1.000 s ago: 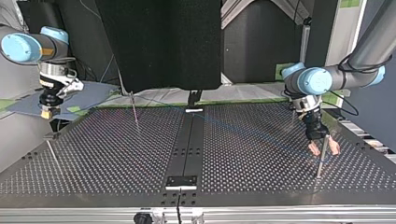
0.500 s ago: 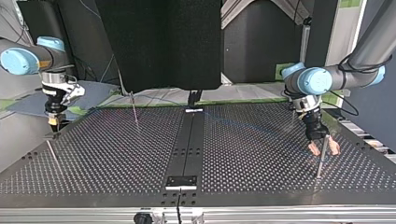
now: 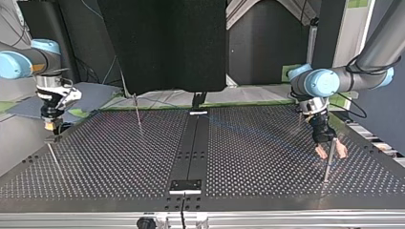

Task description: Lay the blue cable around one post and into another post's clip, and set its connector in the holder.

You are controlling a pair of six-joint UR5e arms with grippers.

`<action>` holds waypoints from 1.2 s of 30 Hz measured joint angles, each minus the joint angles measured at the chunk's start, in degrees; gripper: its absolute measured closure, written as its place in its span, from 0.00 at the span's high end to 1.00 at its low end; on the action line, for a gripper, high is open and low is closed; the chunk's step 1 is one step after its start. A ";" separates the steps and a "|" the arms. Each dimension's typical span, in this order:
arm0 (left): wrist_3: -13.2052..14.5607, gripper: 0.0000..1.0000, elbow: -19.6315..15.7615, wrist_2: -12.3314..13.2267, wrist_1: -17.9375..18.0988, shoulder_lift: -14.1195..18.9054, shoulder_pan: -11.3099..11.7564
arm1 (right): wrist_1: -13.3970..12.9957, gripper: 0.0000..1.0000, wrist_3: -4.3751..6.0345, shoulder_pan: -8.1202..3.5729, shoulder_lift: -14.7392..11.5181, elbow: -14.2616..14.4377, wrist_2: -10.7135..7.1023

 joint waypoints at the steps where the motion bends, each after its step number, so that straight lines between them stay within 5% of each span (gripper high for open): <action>1: 0.00 1.00 0.00 0.00 -0.02 0.00 0.00 | -0.23 0.00 0.04 -0.07 0.00 -0.01 -0.54; 21: 0.00 1.00 0.02 0.00 -0.08 0.00 0.00 | 0.68 0.00 3.08 -2.57 -0.13 -3.14 -11.88; 30: 0.00 1.00 -0.02 0.00 -0.10 0.02 0.00 | -1.18 0.00 5.11 -3.58 0.38 -3.95 -13.02; 36: 0.01 1.00 -0.03 0.00 -0.15 0.02 0.00 | -1.46 0.00 5.36 -3.66 1.05 -4.44 -13.21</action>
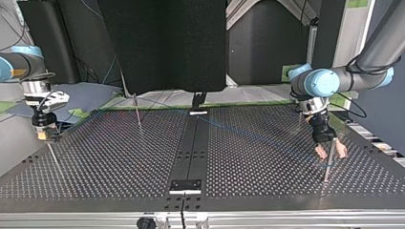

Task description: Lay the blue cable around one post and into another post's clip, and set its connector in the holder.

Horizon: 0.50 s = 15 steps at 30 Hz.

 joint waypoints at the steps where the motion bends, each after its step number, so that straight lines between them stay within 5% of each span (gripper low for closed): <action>1: 0.02 1.00 -0.01 0.00 -0.01 0.00 0.00 | 0.06 0.00 -0.02 0.03 0.18 -0.12 -0.02; 15: 0.16 1.00 -0.03 0.00 -0.11 0.00 0.00 | 0.69 0.00 -0.34 0.29 1.42 -1.40 -0.35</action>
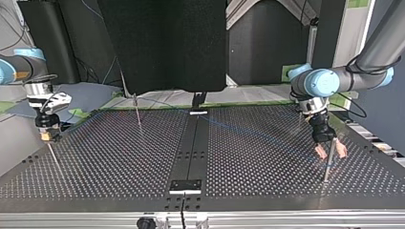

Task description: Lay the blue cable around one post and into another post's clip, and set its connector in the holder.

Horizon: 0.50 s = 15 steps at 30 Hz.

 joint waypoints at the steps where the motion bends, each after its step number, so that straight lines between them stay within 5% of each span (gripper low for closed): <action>1: 0.00 1.00 0.00 0.00 0.00 0.00 0.00 | 0.02 0.00 0.00 0.01 0.01 -0.04 -0.07; 15: 0.00 1.00 -0.01 0.00 0.00 -0.03 0.00 | 1.93 0.00 -0.25 0.49 0.04 -0.60 0.10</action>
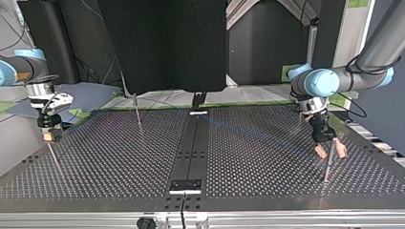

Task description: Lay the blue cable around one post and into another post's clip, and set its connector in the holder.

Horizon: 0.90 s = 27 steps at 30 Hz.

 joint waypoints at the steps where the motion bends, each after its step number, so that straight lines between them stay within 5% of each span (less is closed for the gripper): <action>1: 0.00 1.00 0.00 0.00 0.00 0.00 0.00 | 0.21 0.00 -0.03 -0.01 0.00 -0.05 0.05; 27: 0.09 1.00 -0.08 0.00 0.00 0.03 0.00 | 0.12 0.00 0.10 -0.29 0.11 -0.63 0.17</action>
